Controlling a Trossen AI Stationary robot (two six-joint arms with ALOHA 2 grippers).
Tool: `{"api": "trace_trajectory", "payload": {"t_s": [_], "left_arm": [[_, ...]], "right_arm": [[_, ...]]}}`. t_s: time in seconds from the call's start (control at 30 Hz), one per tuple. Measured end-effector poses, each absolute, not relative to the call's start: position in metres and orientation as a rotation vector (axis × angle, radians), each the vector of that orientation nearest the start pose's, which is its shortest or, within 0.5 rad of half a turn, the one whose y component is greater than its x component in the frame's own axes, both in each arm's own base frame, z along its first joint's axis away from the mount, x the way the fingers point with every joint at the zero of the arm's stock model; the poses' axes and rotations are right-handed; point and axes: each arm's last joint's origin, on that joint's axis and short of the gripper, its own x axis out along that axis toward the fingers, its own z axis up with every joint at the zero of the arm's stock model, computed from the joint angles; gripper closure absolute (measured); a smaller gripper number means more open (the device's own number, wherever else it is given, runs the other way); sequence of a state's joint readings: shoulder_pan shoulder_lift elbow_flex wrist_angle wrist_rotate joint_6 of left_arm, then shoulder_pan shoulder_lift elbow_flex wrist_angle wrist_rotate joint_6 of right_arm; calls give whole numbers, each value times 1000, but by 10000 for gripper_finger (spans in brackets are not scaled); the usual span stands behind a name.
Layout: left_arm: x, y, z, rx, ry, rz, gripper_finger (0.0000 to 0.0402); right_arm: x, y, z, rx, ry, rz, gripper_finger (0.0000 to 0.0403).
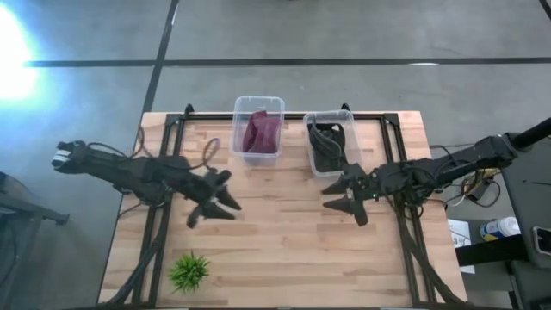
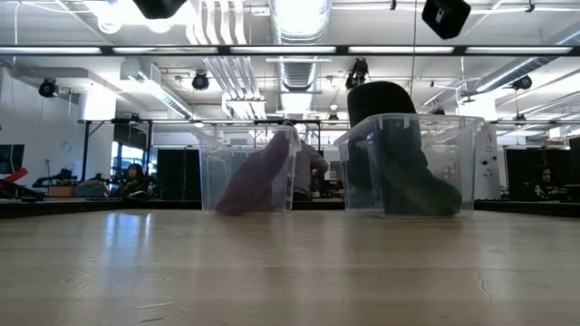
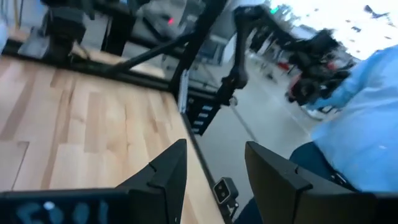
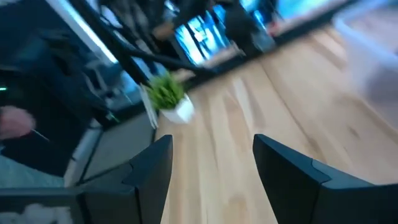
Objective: Pick & Place hat
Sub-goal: Return to Home Position
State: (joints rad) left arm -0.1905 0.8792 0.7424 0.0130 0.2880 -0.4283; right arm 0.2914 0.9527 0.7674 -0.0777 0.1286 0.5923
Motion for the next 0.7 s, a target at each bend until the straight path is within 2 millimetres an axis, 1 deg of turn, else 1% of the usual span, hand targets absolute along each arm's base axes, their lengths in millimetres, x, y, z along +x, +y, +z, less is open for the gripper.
{"api": "trace_trajectory", "payload": {"t_s": [0.13, 0.23, 0.37, 0.47, 0.7], "left_arm": [[163, -39, 298, -435, 134, -446, 245], [147, -36, 281, -467, 67, -453, 245], [131, -33, 259, -473, 5, -472, 246], [120, -31, 245, -473, -29, -483, 246], [104, -27, 215, -455, -80, -476, 246]], "right_arm": [[202, 58, 306, 435, 154, 148, 184], [196, 54, 305, 399, 128, 134, 184], [185, 44, 297, 396, 122, 100, 184], [176, 36, 286, 429, 118, 66, 184], [157, 27, 248, 513, 148, -6, 184]]}}
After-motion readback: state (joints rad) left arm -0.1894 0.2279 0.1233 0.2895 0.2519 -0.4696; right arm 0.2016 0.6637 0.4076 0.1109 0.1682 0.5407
